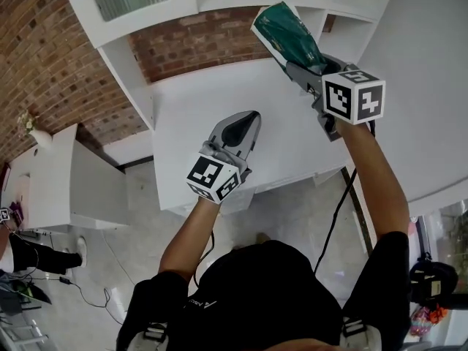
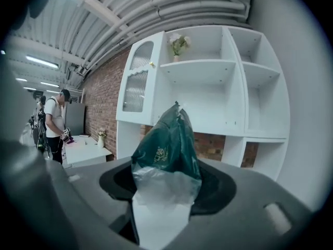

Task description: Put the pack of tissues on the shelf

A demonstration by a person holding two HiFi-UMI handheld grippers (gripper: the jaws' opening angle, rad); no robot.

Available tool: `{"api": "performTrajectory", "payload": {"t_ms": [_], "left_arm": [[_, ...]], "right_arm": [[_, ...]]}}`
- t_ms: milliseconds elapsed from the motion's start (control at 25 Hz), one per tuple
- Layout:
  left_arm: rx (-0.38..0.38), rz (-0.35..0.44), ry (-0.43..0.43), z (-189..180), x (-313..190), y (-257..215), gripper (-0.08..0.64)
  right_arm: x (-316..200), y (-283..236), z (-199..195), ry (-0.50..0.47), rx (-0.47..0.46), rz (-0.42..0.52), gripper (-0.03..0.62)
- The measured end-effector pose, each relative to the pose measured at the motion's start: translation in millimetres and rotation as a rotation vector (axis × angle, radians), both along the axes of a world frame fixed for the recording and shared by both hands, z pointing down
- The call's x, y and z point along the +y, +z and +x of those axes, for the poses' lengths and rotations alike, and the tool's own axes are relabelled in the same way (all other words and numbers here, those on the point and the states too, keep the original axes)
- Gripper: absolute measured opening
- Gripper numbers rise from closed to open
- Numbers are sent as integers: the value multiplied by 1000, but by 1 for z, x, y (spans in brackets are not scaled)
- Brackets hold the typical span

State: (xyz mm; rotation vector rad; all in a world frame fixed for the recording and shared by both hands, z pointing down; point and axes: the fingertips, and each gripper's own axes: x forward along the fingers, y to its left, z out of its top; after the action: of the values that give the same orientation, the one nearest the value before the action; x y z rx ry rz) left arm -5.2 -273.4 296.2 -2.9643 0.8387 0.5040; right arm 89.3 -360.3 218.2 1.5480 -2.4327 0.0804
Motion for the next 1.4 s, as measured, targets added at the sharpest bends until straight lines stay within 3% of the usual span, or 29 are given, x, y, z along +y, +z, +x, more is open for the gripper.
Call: {"api": "performTrajectory", "payload": {"t_ms": [320, 600, 1080, 1400], "left_arm": [[7, 25, 5, -7, -12, -21, 2], [13, 51, -50, 6, -48, -40, 2], [13, 76, -178, 43, -102, -47, 2], [-20, 57, -164, 48, -110, -34, 2]], "right_arm": [[-67, -61, 3, 46, 52, -4, 270], [-143, -90, 20, 46, 120, -26, 270], [-253, -88, 35, -9, 189, -101, 270], [-280, -72, 32, -13, 193, -124, 275]]}}
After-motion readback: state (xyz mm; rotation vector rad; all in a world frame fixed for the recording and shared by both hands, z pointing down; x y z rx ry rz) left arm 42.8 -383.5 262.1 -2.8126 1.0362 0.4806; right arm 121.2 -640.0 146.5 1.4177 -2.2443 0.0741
